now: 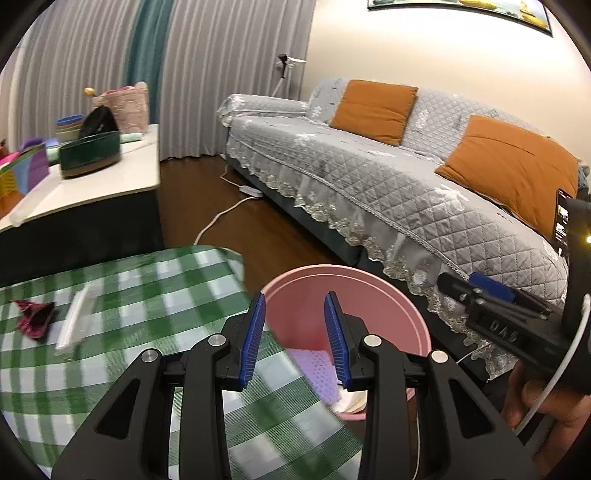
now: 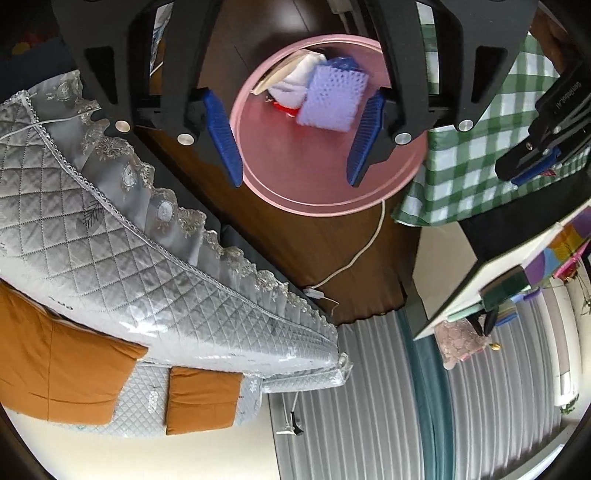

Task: Collect trash
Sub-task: 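Open both tools over the pink bin to drop the net and sleeve, then move both open tools back to the printed packet and clear tubes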

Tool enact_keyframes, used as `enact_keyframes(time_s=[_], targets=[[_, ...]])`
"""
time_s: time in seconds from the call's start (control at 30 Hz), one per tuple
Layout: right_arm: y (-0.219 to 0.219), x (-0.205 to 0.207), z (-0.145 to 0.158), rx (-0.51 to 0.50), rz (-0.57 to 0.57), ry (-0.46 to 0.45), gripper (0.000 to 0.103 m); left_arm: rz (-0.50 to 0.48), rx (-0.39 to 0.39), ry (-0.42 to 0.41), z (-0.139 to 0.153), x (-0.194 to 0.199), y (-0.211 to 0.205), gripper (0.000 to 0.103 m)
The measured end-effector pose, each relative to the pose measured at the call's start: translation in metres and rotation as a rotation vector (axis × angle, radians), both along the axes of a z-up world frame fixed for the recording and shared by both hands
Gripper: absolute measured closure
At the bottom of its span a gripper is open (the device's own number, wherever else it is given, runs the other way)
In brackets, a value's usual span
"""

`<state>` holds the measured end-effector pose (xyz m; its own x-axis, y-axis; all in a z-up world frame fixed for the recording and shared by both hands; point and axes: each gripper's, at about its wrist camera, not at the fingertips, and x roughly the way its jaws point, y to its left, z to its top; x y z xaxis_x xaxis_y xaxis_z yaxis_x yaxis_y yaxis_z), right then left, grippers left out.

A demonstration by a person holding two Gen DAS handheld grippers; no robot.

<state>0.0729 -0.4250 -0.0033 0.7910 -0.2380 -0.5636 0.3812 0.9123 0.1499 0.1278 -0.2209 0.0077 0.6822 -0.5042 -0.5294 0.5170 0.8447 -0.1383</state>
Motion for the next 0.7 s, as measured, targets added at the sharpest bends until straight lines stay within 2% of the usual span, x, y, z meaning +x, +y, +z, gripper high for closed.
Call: enact_keyframes(time_s=[0.17,0.5,0.7], targets=[[0.021,0.002,0.011,0.004,0.033,-0.029,0.044,0.053,-0.003,-0.011,0.007,-0.004,0.032,0.07],[0.093,0.03,0.02,0.02,0.171,-0.045,0.044,0.191,-0.009,-0.003,0.006,0.007,0.105,0.07],[0.143,0.054,0.016,0.031,0.278,-0.04,0.051,0.294,-0.021,0.009,0.0,0.021,0.155,0.07]])
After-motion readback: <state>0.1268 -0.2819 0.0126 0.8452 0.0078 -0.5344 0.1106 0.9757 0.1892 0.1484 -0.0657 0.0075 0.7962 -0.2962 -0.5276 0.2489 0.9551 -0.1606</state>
